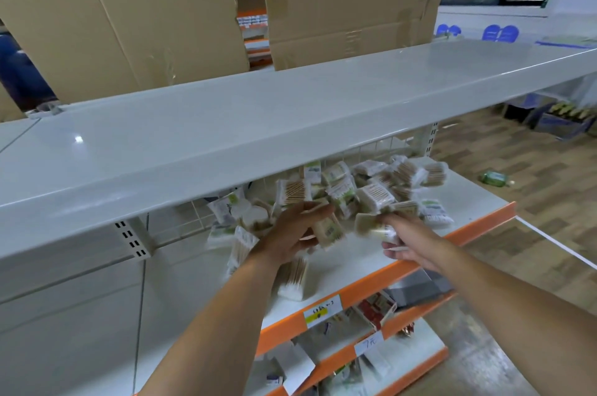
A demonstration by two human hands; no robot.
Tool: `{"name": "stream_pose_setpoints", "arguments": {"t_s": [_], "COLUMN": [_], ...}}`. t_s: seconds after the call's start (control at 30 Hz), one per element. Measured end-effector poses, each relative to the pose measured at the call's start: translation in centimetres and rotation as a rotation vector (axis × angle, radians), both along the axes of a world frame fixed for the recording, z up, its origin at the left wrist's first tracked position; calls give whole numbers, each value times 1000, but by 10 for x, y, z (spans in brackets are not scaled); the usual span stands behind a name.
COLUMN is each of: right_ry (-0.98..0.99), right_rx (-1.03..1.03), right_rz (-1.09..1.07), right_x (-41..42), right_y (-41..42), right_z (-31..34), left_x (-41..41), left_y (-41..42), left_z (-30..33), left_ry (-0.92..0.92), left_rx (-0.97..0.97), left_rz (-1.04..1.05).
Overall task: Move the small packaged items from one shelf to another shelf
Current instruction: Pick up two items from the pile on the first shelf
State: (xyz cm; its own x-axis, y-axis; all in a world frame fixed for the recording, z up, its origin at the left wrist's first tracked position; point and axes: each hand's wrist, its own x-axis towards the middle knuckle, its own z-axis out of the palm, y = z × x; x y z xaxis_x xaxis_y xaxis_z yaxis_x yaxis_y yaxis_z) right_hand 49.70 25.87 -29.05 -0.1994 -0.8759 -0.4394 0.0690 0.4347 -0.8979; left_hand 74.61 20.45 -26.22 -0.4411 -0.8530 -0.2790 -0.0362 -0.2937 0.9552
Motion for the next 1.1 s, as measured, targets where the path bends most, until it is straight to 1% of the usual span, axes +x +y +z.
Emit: {"name": "stream_pose_setpoints", "arguments": {"t_s": [0.1, 0.27, 0.4, 0.47, 0.57, 0.63, 0.7, 0.77, 0.83, 1.0, 1.1], "right_ry": [-10, -123, -212, -164, 39, 164, 231, 244, 237, 153, 227], "right_rx": [2, 27, 37, 44, 43, 21, -18, -35, -51, -110, -117], "right_rz": [-30, -7, 107, 173, 255, 256, 210, 166, 168, 313, 361], "right_x": [1, 4, 6, 10, 15, 18, 19, 20, 21, 29, 40], "right_y": [-2, -9, -16, -17, -21, -24, -28, -31, -34, -44, -53], "right_z": [2, 8, 8, 10, 12, 12, 12, 12, 13, 23, 33], "left_x": [1, -2, -2, -1, 2, 5, 7, 9, 12, 23, 31], "left_y": [-4, -6, -10, -13, -17, -20, -21, -20, -18, -9, 1], "left_z": [1, 0, -8, -10, -10, -10, -10, -11, -12, -9, 1], "left_ry": [63, 177, 159, 142, 136, 129, 108, 97, 94, 37, 3], "left_rx": [19, 117, 130, 131, 134, 129, 115, 85, 55, -16, -62], "left_rz": [25, 47, 50, 50, 33, 3, -19, -22, -10, 63, 103]}}
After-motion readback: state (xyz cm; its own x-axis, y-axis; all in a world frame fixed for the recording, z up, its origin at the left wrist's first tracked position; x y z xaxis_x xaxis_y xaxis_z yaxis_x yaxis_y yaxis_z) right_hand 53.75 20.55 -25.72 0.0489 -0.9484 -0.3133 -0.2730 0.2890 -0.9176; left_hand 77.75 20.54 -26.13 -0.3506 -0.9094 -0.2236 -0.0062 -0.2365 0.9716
